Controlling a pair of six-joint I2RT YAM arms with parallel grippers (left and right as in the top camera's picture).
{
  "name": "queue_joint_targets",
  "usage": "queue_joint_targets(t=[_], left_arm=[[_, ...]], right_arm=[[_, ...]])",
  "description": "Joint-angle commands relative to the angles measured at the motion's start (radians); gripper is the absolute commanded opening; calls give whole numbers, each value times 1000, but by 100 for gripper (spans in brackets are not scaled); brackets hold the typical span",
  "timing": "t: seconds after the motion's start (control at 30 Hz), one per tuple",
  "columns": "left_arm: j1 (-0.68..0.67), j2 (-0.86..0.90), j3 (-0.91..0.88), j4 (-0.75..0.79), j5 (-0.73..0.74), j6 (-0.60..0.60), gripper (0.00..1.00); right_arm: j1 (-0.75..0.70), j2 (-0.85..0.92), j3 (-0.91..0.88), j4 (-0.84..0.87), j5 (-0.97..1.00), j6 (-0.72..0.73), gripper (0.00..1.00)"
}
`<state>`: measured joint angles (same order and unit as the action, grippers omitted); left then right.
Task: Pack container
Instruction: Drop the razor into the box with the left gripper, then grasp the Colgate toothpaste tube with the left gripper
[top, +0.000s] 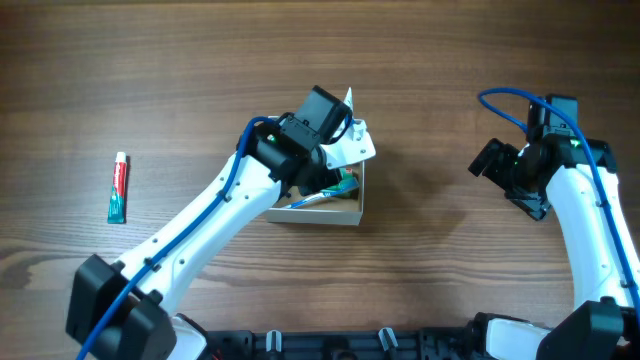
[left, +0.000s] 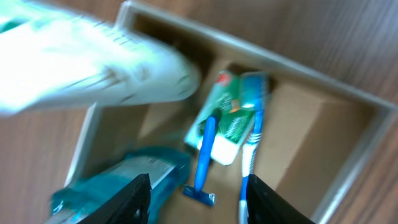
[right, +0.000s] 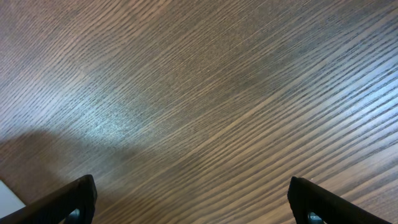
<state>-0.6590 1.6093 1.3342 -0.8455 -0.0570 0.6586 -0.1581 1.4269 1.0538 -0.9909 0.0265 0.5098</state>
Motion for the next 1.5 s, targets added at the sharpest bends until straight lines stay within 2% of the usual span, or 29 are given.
queue_joint_targets(t=[0.0, 0.07, 0.13, 0.17, 0.23, 0.3, 0.43, 0.47, 0.57, 0.63, 0.7, 0.8, 0.9, 1.4, 1.47], left_arm=[[64, -132, 5, 1, -216, -195, 60], [192, -187, 5, 0, -225, -335, 67], [385, -218, 5, -16, -216, -492, 77], [467, -220, 5, -26, -192, -528, 79], [593, -217, 5, -34, -145, -537, 86], [779, -195, 5, -29, -80, -541, 87], [1027, -119, 5, -13, -63, -622, 91], [1064, -97, 5, -7, -51, -633, 91], [1160, -2, 5, 19, 125, -637, 89], [1181, 85, 5, 20, 170, -586, 81], [1178, 149, 5, 24, 173, -584, 81], [1149, 292, 5, 27, 224, -504, 82], [1138, 361, 5, 32, 174, -505, 82], [1141, 401, -74, 95, 117, -507, 82], [1141, 401, -74, 94, 119, -509, 78]], right_arm=[[-3, -16, -2, 0, 6, -13, 100], [-3, -16, -2, 1, 6, -14, 100], [-3, -16, -2, 2, 6, -40, 100], [-3, -16, -2, 1, 7, -40, 100], [-3, -16, -2, 0, 7, -40, 100], [-3, -16, -2, 3, 6, -39, 100], [-3, -16, -2, 3, 6, -39, 100], [-3, -16, -2, 3, 6, -39, 100], [-3, -16, -2, 4, 6, -39, 100], [-3, -16, -2, 4, 6, -39, 100], [-3, -16, -2, 6, 6, -39, 100], [-3, -16, -2, 8, 6, -39, 100], [-3, -16, -2, 6, 6, -40, 100], [-3, -16, -2, 3, 6, -40, 100], [-3, -16, -2, 3, 6, -39, 100]])
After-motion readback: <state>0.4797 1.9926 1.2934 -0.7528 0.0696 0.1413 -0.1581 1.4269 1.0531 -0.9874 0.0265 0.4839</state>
